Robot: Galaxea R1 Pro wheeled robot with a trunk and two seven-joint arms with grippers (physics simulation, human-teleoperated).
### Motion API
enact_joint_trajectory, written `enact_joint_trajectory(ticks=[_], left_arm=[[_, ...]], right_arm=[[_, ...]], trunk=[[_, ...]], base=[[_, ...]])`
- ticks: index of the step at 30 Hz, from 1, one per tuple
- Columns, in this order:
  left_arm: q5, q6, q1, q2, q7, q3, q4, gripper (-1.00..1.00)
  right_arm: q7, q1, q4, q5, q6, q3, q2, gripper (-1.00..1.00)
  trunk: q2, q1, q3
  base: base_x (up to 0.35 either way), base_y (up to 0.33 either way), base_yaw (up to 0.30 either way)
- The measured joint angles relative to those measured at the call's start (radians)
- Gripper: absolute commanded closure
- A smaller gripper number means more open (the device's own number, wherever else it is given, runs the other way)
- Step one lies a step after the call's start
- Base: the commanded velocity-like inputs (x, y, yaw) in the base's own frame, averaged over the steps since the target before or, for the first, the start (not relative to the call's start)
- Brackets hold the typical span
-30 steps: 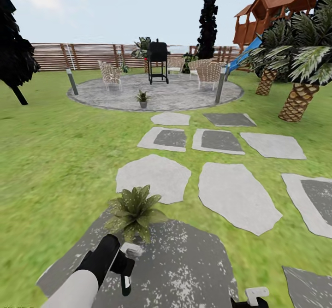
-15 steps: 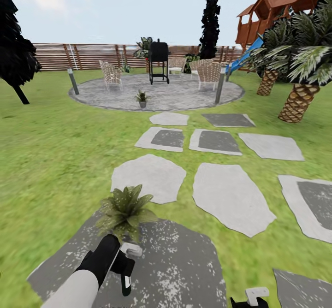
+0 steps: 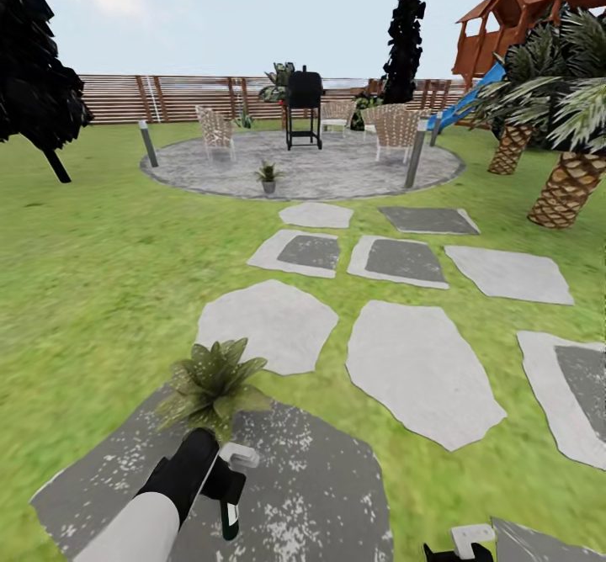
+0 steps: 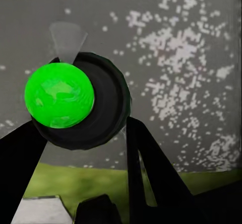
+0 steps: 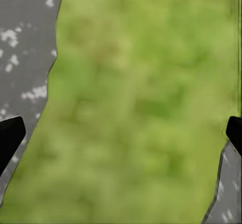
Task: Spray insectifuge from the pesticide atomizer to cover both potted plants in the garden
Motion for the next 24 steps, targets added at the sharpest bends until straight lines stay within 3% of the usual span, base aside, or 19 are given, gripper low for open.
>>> enact_joint_trajectory(ticks=[8, 24], left_arm=[[0.0, 0.0, 0.0, 0.0, 0.0, 0.0, 0.0, 1.0], [0.0, 0.0, 0.0, 0.0, -0.002, 0.0, 0.0, 1.0]], right_arm=[[0.0, -0.001, -0.001, -0.001, 0.0, 0.0, 0.005, -1.0], [0.0, 0.0, -0.001, -0.001, 0.0, 0.0, 0.008, -1.0]], trunk=[[0.0, 0.0, 0.0], [0.0, 0.0, 0.0]], base=[[0.099, -0.272, 0.039], [0.125, -0.271, 0.273]])
